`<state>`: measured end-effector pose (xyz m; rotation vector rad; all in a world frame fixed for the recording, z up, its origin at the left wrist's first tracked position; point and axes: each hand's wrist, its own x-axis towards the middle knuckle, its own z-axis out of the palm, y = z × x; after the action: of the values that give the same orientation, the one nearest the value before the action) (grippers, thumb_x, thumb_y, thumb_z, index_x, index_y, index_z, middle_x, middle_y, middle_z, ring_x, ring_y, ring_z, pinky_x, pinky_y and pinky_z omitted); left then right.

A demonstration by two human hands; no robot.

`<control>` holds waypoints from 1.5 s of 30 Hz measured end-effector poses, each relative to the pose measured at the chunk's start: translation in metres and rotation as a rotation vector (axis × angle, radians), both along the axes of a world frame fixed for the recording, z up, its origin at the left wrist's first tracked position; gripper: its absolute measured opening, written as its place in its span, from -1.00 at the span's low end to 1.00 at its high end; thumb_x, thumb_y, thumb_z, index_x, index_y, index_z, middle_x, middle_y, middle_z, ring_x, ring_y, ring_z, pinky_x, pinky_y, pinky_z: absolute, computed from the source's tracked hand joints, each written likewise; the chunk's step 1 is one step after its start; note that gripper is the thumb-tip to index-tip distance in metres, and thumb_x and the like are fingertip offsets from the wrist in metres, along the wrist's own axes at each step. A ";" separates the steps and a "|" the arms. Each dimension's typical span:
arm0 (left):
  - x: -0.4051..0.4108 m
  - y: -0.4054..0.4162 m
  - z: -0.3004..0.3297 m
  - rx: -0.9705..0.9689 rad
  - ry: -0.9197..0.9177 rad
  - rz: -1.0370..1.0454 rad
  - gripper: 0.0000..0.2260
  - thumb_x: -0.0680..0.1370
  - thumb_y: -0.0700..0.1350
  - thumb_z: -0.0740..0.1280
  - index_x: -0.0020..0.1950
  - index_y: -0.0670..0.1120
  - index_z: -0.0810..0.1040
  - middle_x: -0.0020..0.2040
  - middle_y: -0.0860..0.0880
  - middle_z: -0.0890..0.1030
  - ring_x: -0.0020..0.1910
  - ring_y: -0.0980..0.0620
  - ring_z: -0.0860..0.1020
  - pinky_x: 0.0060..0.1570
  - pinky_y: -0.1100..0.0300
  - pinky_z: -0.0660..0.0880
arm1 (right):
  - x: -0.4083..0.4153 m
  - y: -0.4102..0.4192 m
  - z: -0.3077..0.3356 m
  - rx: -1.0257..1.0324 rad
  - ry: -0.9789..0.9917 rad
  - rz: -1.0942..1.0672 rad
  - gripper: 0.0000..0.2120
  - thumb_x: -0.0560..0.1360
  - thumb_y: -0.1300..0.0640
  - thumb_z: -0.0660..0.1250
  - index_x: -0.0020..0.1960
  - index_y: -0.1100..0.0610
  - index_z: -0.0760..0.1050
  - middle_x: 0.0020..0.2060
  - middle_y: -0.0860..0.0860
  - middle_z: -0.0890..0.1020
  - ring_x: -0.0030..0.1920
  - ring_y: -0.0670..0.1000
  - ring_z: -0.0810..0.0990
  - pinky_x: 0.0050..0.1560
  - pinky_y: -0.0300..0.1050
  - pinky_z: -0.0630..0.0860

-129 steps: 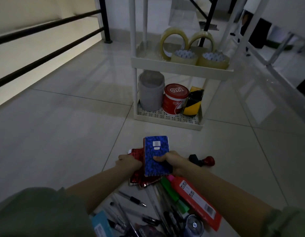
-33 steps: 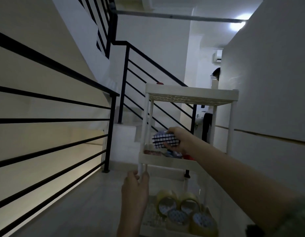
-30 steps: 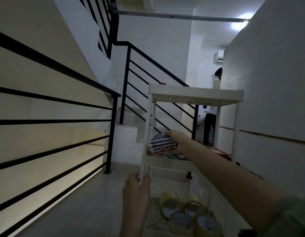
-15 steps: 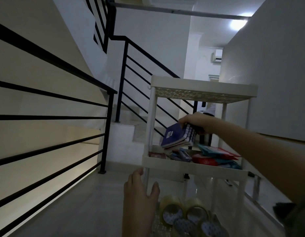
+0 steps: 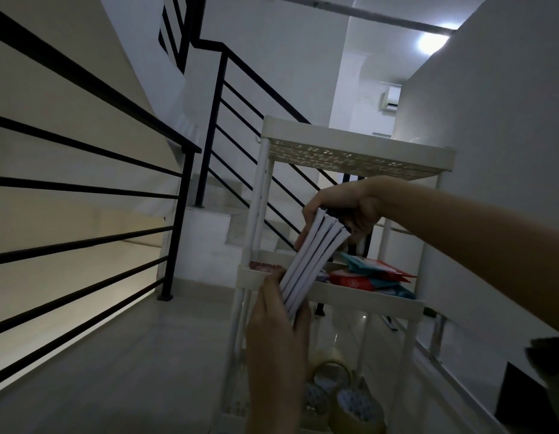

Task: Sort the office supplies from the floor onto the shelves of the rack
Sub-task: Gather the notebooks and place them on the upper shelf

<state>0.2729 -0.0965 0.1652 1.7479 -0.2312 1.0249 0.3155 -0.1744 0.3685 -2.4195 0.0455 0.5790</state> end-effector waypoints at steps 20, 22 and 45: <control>-0.015 0.037 0.024 -0.469 0.325 -0.661 -0.93 0.55 -0.09 0.28 -0.05 0.09 0.53 -0.19 0.05 0.61 -0.19 0.10 0.57 -0.27 0.29 0.48 | -0.057 -0.009 -0.110 0.463 -0.226 -0.024 -0.78 0.51 -0.09 0.26 -0.08 0.08 0.44 -0.51 -0.06 0.55 -0.60 -0.13 0.44 -0.58 -0.36 0.31; -0.018 0.032 0.029 -0.495 0.357 -0.706 -0.90 0.56 -0.07 0.24 0.03 0.06 0.51 -0.16 0.07 0.59 -0.19 0.15 0.54 -0.26 0.32 0.47 | -0.055 -0.011 -0.107 0.456 -0.282 -0.057 -0.76 0.50 -0.08 0.27 -0.15 0.10 0.43 -0.58 -0.08 0.50 -0.64 -0.16 0.36 -0.61 -0.37 0.26; 0.010 0.035 -0.001 0.196 0.559 -0.045 -0.50 0.58 0.14 0.12 0.48 -0.01 0.19 0.53 -0.03 0.00 0.50 -0.05 -0.02 0.39 0.15 0.16 | 0.084 0.033 -0.090 0.387 -0.305 -0.401 -0.65 0.57 0.12 0.24 -0.33 0.26 0.32 -0.80 0.08 0.38 -0.85 -0.14 0.28 -0.77 -0.42 0.25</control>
<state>0.2826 -0.0614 0.1639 2.1219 -0.0135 0.4599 0.3999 -0.1416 0.2783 -2.0171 0.2587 0.0267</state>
